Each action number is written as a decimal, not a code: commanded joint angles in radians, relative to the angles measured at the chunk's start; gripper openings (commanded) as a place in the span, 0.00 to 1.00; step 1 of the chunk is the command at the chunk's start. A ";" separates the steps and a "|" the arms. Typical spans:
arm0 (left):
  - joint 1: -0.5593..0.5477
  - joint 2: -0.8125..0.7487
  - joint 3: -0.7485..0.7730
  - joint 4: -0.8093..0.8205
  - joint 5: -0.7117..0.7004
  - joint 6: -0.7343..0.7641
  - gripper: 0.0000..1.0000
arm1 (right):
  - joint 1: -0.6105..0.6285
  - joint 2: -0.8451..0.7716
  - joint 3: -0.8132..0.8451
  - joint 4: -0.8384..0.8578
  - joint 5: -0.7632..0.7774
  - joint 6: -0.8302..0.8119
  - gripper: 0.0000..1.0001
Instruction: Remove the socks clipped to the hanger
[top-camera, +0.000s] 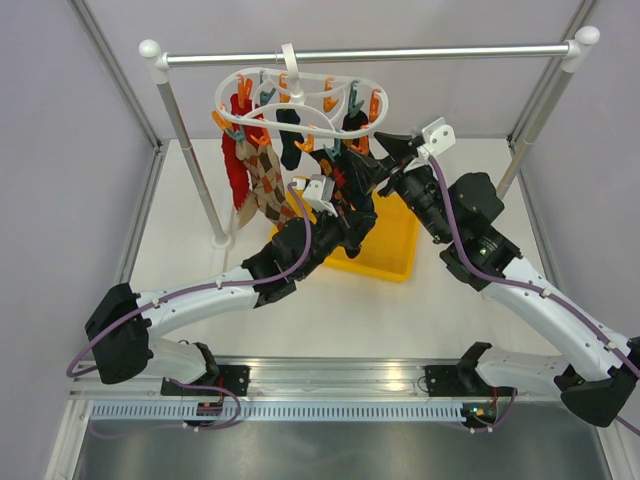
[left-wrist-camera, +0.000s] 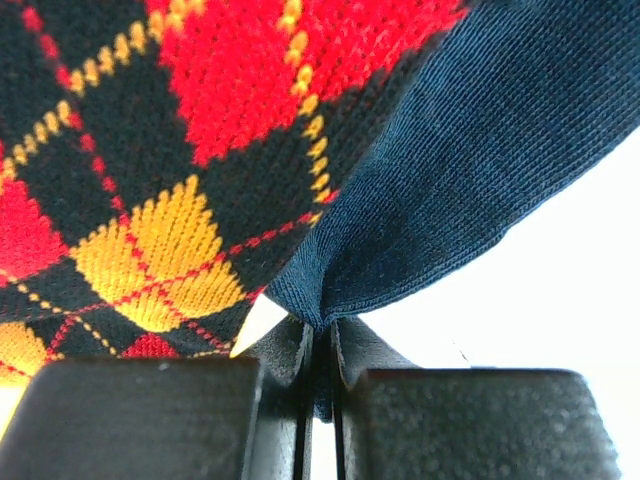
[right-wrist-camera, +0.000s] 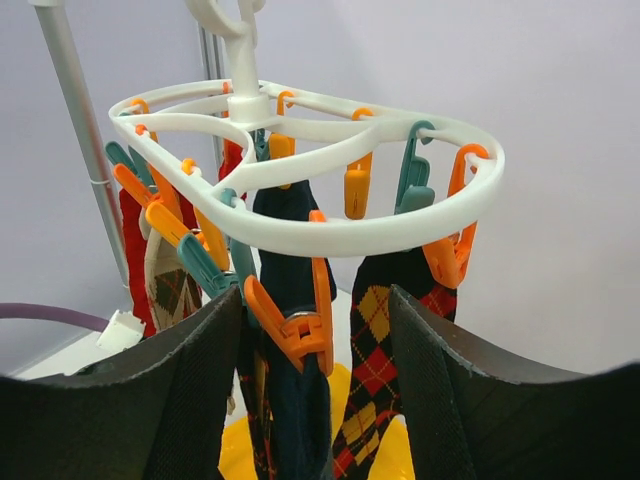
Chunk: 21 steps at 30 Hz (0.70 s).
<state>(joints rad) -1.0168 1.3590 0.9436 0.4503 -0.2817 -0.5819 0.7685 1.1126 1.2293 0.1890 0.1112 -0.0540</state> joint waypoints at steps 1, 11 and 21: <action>-0.003 -0.006 0.041 0.013 0.012 0.024 0.02 | 0.003 0.018 0.053 0.047 0.001 -0.004 0.64; -0.003 -0.017 0.037 0.011 0.009 0.022 0.02 | 0.003 0.030 0.068 0.044 -0.002 0.006 0.40; -0.003 -0.024 0.011 0.007 -0.013 0.014 0.02 | 0.005 0.036 0.079 0.032 0.001 0.020 0.10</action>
<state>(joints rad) -1.0168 1.3590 0.9436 0.4496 -0.2832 -0.5823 0.7685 1.1450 1.2648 0.1959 0.1108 -0.0410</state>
